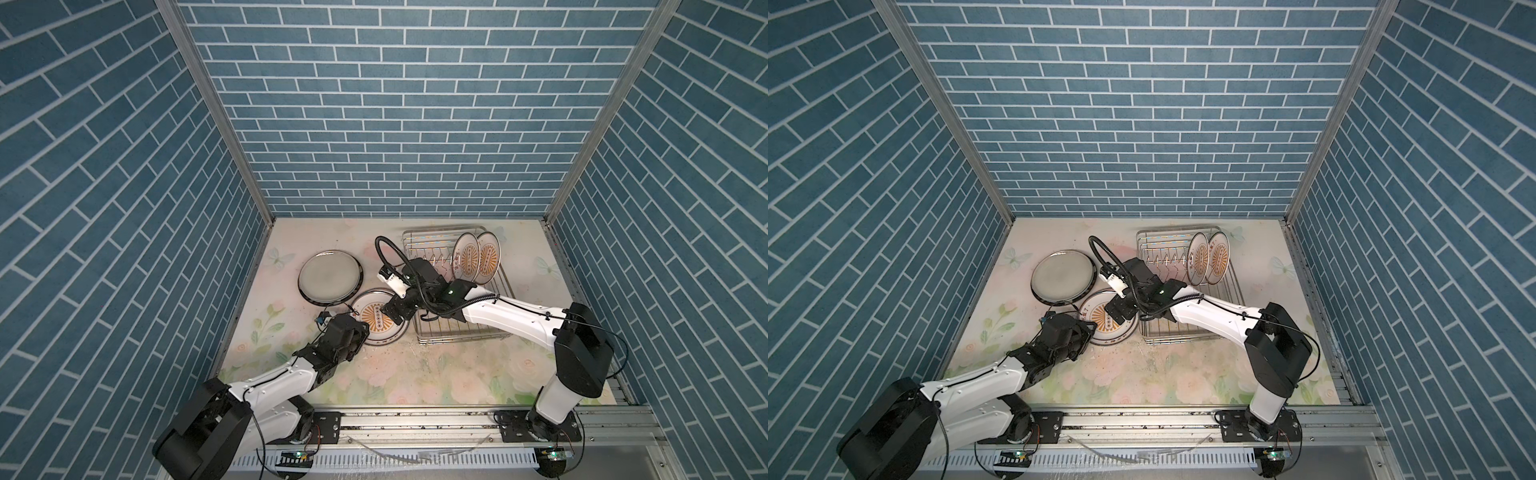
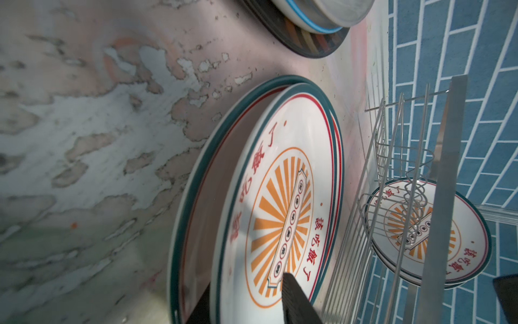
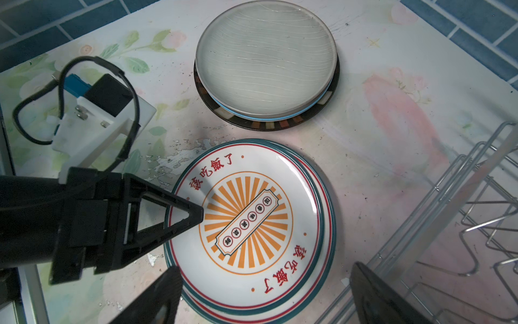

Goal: Unload the plates from the dish rack
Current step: 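Lower the cream plate flat onto the cream plate stack with the left gripper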

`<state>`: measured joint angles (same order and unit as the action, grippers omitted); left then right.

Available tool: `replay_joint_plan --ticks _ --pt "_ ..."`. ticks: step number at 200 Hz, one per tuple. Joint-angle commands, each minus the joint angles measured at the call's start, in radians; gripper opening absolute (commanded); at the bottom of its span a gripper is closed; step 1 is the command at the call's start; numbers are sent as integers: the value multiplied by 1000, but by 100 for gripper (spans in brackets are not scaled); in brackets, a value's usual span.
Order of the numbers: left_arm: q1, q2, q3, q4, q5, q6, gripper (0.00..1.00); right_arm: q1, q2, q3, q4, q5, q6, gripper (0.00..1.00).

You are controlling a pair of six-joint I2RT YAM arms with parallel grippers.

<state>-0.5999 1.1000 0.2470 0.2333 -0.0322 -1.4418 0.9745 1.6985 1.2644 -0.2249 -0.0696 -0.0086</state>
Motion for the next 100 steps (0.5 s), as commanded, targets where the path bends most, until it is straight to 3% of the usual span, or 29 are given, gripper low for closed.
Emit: replay_joint_plan --ticks 1,58,100 --pt "6 1 23 -24 -15 14 39 4 7 28 -9 19 -39 95" --pt "5 -6 41 -88 -66 13 58 3 7 27 -7 24 -37 95" --pt "6 9 81 -129 -72 32 58 4 7 21 0 29 -39 95"
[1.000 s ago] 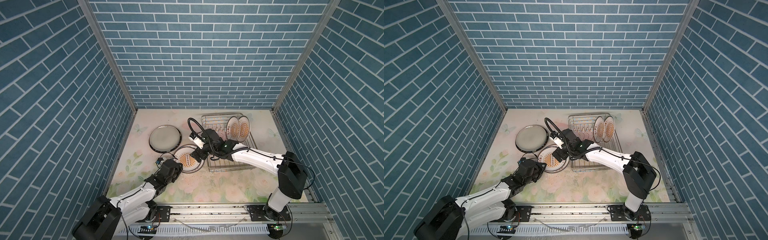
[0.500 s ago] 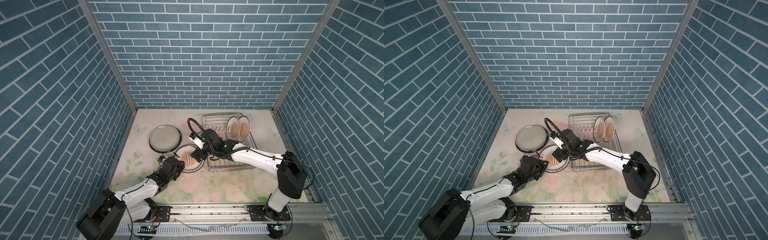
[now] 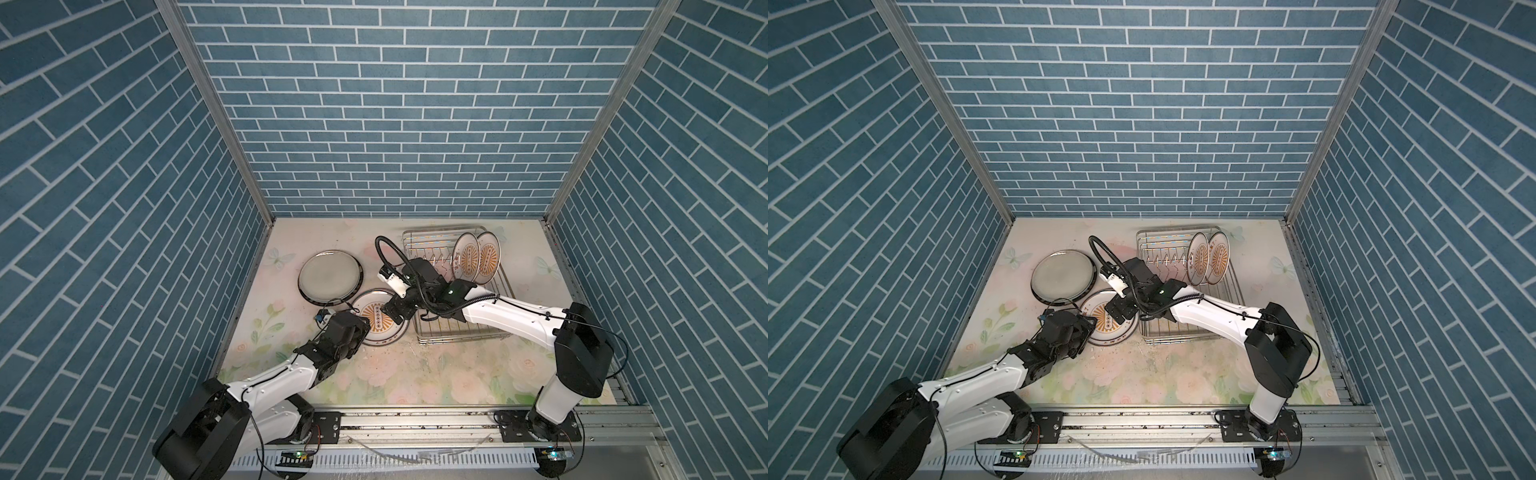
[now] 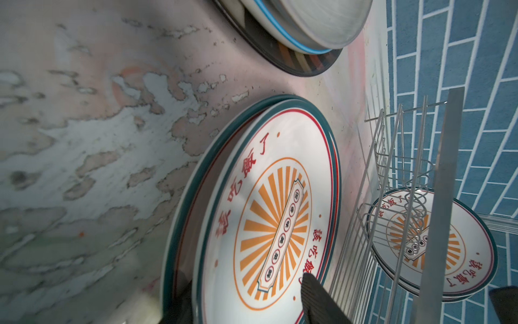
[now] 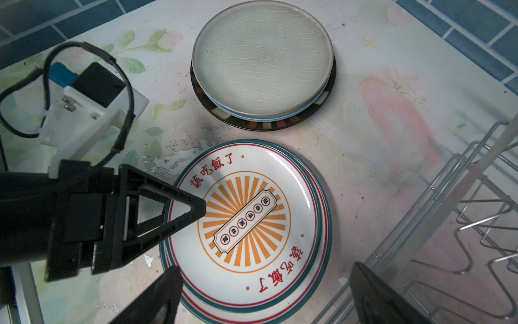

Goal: Unload the plates from the dish rack
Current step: 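Lower the cream plate flat onto the cream plate stack with the left gripper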

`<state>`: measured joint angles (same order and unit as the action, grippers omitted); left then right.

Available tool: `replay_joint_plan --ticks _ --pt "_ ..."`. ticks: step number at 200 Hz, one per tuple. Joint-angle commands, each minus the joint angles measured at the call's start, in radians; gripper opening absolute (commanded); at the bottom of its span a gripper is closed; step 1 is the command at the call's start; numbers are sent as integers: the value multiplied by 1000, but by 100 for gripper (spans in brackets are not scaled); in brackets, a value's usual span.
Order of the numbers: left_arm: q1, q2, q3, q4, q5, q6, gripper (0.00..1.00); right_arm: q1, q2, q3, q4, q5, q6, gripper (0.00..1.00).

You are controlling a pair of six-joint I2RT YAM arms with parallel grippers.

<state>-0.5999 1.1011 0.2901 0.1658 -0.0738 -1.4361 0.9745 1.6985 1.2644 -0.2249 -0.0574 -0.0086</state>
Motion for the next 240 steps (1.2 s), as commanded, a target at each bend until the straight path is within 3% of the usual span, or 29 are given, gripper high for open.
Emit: replay_joint_plan --ticks 1,240 --pt "5 8 38 -64 -32 26 58 4 7 21 0 16 -39 95" --pt "4 -28 124 -276 -153 68 56 4 10 20 5 36 -42 95"
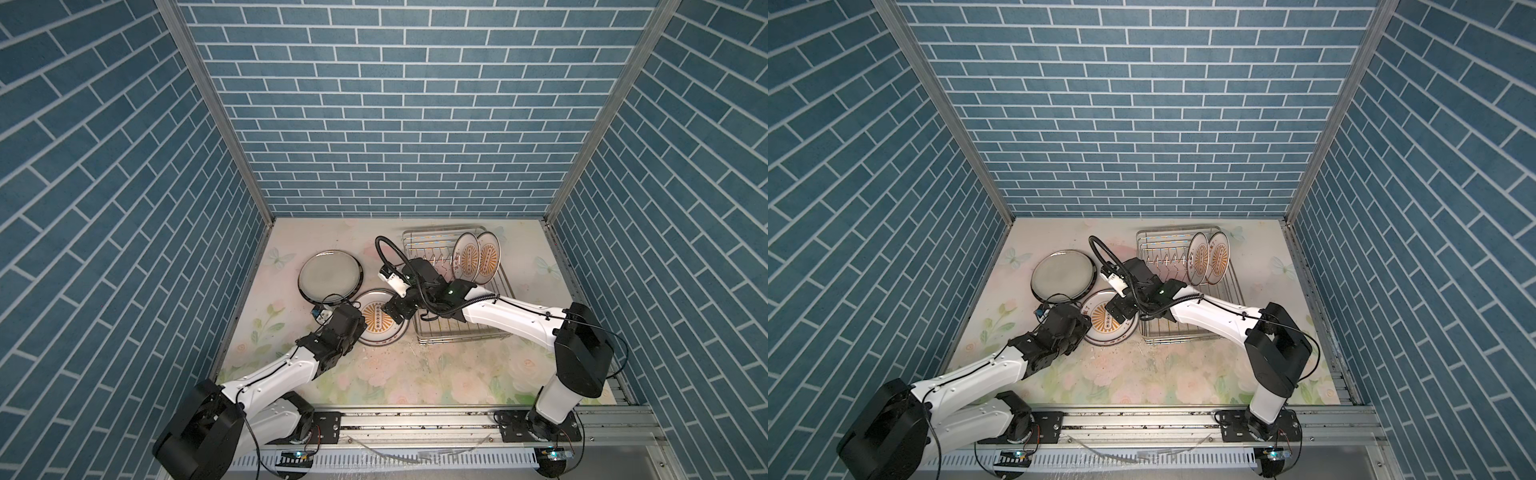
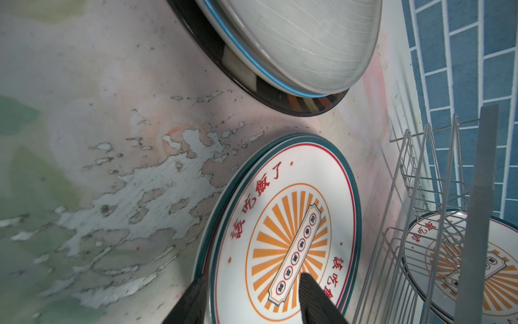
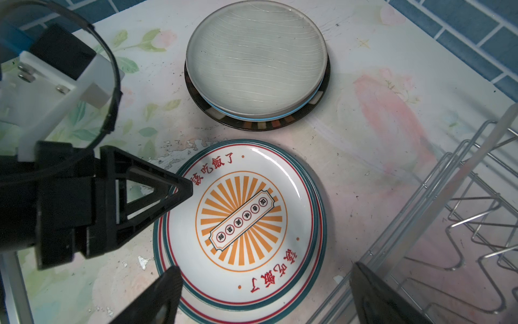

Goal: Unload the plates from the dish rack
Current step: 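Lower the cream plate flat onto the cream plate stack with the left gripper, then open the left gripper off the plate while the right gripper returns to the rack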

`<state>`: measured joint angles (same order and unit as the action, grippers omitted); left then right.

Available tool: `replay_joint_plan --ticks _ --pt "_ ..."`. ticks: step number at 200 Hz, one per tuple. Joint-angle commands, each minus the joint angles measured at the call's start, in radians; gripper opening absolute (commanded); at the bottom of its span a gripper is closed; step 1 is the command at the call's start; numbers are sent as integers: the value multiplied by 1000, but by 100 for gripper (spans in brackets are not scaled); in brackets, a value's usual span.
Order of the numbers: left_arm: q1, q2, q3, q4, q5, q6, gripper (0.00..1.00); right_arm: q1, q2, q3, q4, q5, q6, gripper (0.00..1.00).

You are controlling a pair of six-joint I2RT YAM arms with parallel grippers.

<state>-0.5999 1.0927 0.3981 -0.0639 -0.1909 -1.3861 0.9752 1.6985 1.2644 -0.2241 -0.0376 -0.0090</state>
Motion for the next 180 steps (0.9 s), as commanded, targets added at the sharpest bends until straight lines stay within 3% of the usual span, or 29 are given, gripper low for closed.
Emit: replay_joint_plan --ticks 1,34,77,103,129,180 --pt "4 -19 16 -47 -37 19 56 3 10 21 5 16 -42 95" --pt "4 -44 19 -64 -45 27 56 3 8 17 10 24 -42 95" --pt "4 -119 0 -65 -67 46 63 3 -47 -36 83 49 -26 95" --pt "4 -185 -14 -49 -82 89 78 2 -120 -106 175 93 -3 96" --pt "2 -248 -55 37 -64 159 99 -1 -195 -163 238 157 30 97" --pt "1 -329 -148 293 42 339 100 -34 -282 -218 274 218 128 99"
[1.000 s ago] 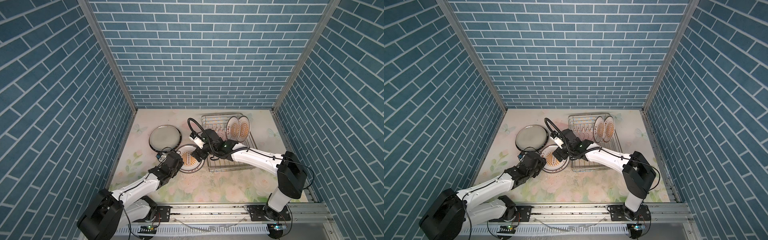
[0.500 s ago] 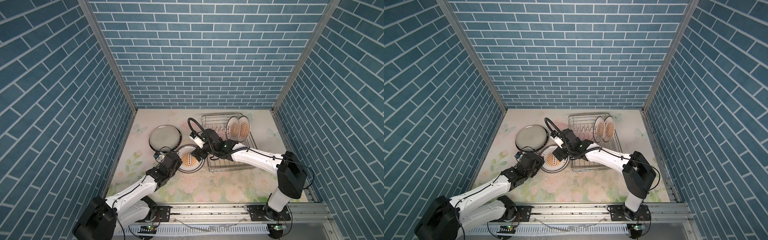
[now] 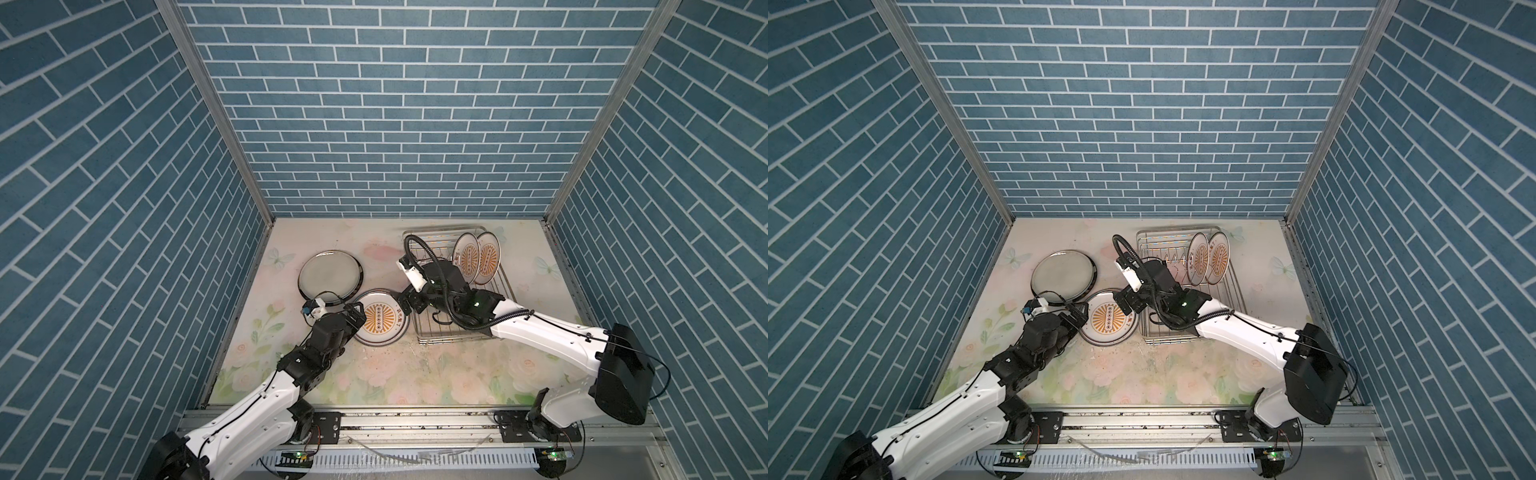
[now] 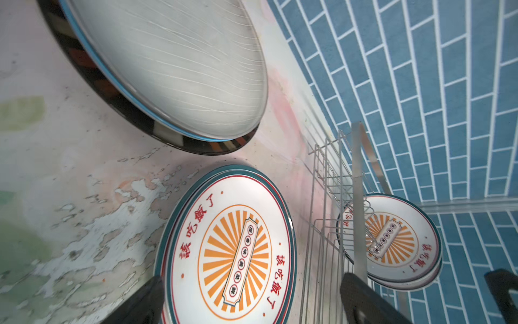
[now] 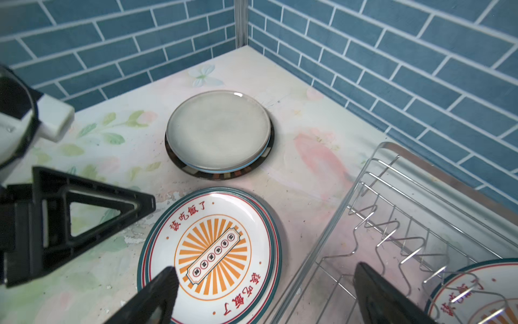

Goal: Unload the plates from the dish rack
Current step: 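Open the left gripper off the plate while the right gripper returns to the rack, then close the right gripper on the rim of the next cream plate in the rack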

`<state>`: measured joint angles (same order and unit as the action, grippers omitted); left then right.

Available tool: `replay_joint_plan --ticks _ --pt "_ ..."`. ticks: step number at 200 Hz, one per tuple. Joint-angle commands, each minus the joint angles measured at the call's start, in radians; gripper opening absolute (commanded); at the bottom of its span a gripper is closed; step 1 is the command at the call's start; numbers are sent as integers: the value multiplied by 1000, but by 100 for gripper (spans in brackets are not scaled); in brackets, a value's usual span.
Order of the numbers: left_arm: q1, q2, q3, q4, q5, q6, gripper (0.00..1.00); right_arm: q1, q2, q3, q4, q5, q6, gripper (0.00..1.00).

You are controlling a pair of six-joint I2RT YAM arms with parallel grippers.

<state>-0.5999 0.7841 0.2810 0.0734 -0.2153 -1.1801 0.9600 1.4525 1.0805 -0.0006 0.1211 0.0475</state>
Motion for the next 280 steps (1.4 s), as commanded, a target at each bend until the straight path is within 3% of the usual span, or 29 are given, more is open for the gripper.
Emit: replay_joint_plan --ticks 1,41,72,118,152,205,248,280 --pt "1 -20 -33 161 70 137 100 -20 -37 -34 51 60 74 98" --pt "-3 -15 -101 457 237 271 100 -84 -55 -40 31 73 164 99" --pt "-13 2 -95 525 307 318 100 -143 -67 -23 -38 102 216 98" --pt "-41 76 -85 646 367 366 100 -169 -126 -69 -15 191 195 99" --pt "-77 158 -38 708 432 417 100 -244 -164 -73 -55 184 221 99" --pt "-154 251 20 778 468 493 100 -335 -162 -63 -92 235 213 97" --pt "-181 293 40 798 459 513 100 -415 -132 -21 -119 223 242 82" --pt "-193 322 50 850 491 526 100 -452 -65 42 -152 198 242 81"
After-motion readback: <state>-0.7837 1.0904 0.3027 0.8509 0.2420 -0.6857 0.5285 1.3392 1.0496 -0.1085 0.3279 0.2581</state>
